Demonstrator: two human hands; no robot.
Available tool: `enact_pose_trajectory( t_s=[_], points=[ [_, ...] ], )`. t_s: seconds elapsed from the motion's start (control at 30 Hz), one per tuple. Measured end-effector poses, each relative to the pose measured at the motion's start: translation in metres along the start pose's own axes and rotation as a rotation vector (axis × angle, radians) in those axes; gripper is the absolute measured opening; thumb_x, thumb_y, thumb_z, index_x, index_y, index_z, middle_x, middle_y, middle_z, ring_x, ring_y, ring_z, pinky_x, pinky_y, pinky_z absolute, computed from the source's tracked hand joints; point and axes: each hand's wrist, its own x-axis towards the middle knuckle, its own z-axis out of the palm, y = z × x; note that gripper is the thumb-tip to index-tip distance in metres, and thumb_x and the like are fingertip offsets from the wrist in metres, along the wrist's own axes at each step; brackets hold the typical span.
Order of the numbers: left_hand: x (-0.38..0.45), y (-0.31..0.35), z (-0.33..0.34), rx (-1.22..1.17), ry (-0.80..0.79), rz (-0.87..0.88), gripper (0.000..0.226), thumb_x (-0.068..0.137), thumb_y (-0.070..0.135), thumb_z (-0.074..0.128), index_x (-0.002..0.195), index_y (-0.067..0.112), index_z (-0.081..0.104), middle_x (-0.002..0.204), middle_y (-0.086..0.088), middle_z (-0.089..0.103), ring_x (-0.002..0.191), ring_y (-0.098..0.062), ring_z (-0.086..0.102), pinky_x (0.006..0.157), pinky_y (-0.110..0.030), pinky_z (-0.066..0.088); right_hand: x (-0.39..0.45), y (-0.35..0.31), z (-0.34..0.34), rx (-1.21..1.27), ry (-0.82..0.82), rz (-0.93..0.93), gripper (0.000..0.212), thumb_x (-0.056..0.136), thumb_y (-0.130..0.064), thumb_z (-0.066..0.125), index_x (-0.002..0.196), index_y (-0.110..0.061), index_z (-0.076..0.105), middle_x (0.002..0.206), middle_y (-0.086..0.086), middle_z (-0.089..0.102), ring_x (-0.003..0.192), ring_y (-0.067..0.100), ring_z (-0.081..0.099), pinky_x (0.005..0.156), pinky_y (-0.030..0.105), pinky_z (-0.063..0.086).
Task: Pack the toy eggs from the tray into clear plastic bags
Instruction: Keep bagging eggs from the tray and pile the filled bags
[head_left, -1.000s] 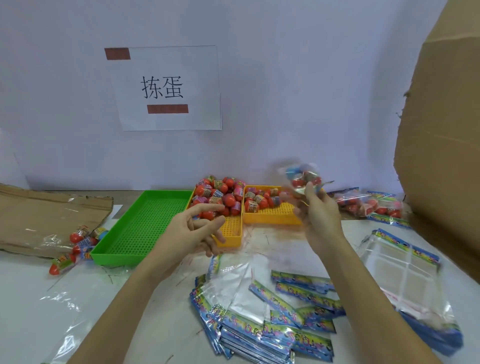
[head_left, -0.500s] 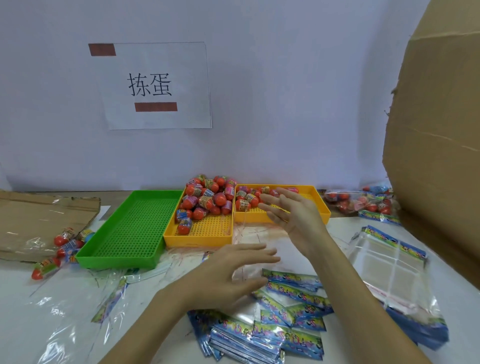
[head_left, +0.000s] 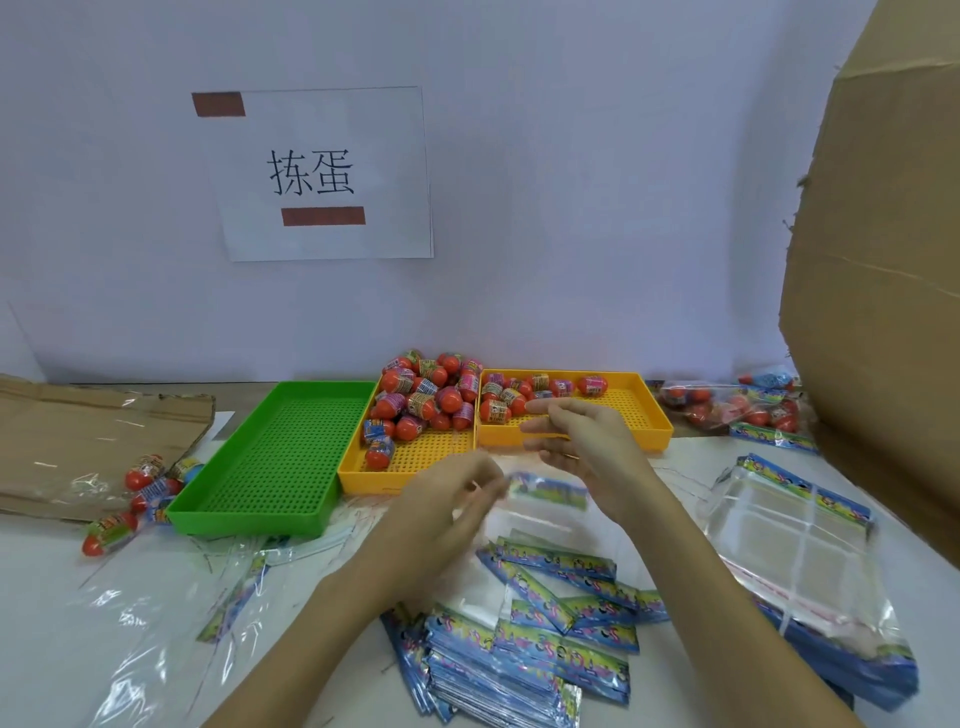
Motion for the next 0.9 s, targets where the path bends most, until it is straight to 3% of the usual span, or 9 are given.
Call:
enact_pose_trajectory(
  t_s=[0.13, 0.2, 0.33, 0.47, 0.57, 0.67, 0.73, 0.83, 0.9],
  points=[
    [0.007, 0.003, -0.01, -0.535, 0.415, -0.396, 0.022, 0.11, 0.023, 0.051, 0.098, 0.008, 0.06, 0.078, -0.015, 0.074, 0.069, -0.032, 0.076, 0.06, -0.039, 0.063, 0.001, -0.005, 0.0, 0.007, -0.228, 0.0, 0.057, 0.106, -0.056, 0.04, 0.118, -0.012, 0.075, 0.111, 0.007, 0.078, 0.105, 0.024, 0.075, 0.096, 0.037, 0.057],
    [0.009, 0.0, -0.014, -0.71, 0.519, -0.537, 0.025, 0.111, 0.021, 0.05, 0.1, 0.002, 0.061, 0.071, -0.008, 0.072, 0.061, -0.022, 0.072, 0.062, -0.041, 0.064, -0.001, -0.006, 0.0, -0.012, -0.367, 0.005, 0.064, 0.097, -0.069, 0.047, 0.12, -0.017, 0.076, 0.118, -0.002, 0.076, 0.109, 0.018, 0.073, 0.099, 0.036, 0.057],
    [0.012, -0.001, -0.02, -0.935, 0.62, -0.614, 0.025, 0.112, 0.021, 0.048, 0.101, 0.004, 0.062, 0.078, -0.003, 0.074, 0.07, -0.016, 0.07, 0.062, -0.026, 0.061, -0.005, -0.001, -0.003, -0.204, -0.515, -0.073, 0.038, 0.096, -0.042, 0.071, 0.125, -0.018, 0.07, 0.116, 0.003, 0.078, 0.108, 0.021, 0.075, 0.093, 0.032, 0.059],
    [0.015, -0.003, -0.027, -1.077, 0.669, -0.636, 0.024, 0.112, 0.011, 0.043, 0.102, 0.001, 0.062, 0.111, -0.031, 0.071, 0.079, -0.029, 0.069, 0.065, -0.03, 0.063, -0.002, -0.001, -0.003, 0.013, -0.258, -0.03, 0.032, 0.091, -0.017, 0.079, 0.121, -0.011, 0.069, 0.099, 0.011, 0.08, 0.094, 0.024, 0.077, 0.076, 0.024, 0.06],
    [0.016, -0.003, -0.033, -1.272, 0.669, -0.648, 0.021, 0.108, 0.019, 0.05, 0.104, 0.001, 0.061, 0.087, -0.021, 0.071, 0.071, -0.033, 0.074, 0.064, -0.037, 0.065, 0.0, -0.002, -0.005, 0.02, -0.156, -0.082, 0.035, 0.086, -0.017, 0.082, 0.119, -0.01, 0.072, 0.095, 0.015, 0.079, 0.081, 0.022, 0.074, 0.072, 0.025, 0.059],
    [0.017, -0.01, -0.037, -1.155, 0.549, -0.641, 0.04, 0.098, 0.038, 0.07, 0.121, 0.006, 0.065, 0.096, -0.013, 0.08, 0.077, -0.028, 0.075, 0.074, -0.037, 0.067, -0.001, -0.003, -0.006, -0.104, -0.154, -0.172, 0.045, 0.081, -0.025, 0.085, 0.123, -0.019, 0.07, 0.092, 0.013, 0.079, 0.077, 0.021, 0.07, 0.078, 0.031, 0.061],
    [0.016, -0.013, -0.036, -1.0, 0.438, -0.611, 0.052, 0.083, 0.029, 0.084, 0.126, 0.006, 0.066, 0.102, -0.009, 0.081, 0.079, -0.023, 0.076, 0.071, -0.028, 0.064, -0.002, -0.004, -0.006, -0.179, -0.182, -0.215, 0.053, 0.085, -0.023, 0.083, 0.133, -0.026, 0.06, 0.09, 0.009, 0.08, 0.08, 0.024, 0.075, 0.083, 0.034, 0.063],
    [0.012, -0.016, -0.034, -0.922, 0.399, -0.616, 0.058, 0.063, 0.023, 0.093, 0.115, 0.008, 0.071, 0.087, -0.005, 0.078, 0.069, -0.018, 0.072, 0.065, -0.025, 0.061, -0.003, -0.003, -0.002, -0.181, -0.166, -0.262, 0.058, 0.087, -0.029, 0.081, 0.138, -0.028, 0.053, 0.083, 0.003, 0.078, 0.077, 0.02, 0.073, 0.079, 0.031, 0.061],
    [0.01, -0.017, -0.033, -0.853, 0.402, -0.584, 0.047, 0.069, 0.029, 0.092, 0.108, 0.009, 0.075, 0.089, -0.01, 0.079, 0.07, -0.018, 0.073, 0.065, -0.028, 0.062, -0.002, -0.002, 0.003, -0.134, -0.098, -0.288, 0.052, 0.091, -0.025, 0.078, 0.137, -0.024, 0.054, 0.074, 0.002, 0.073, 0.073, 0.017, 0.069, 0.078, 0.033, 0.057]
  ],
)
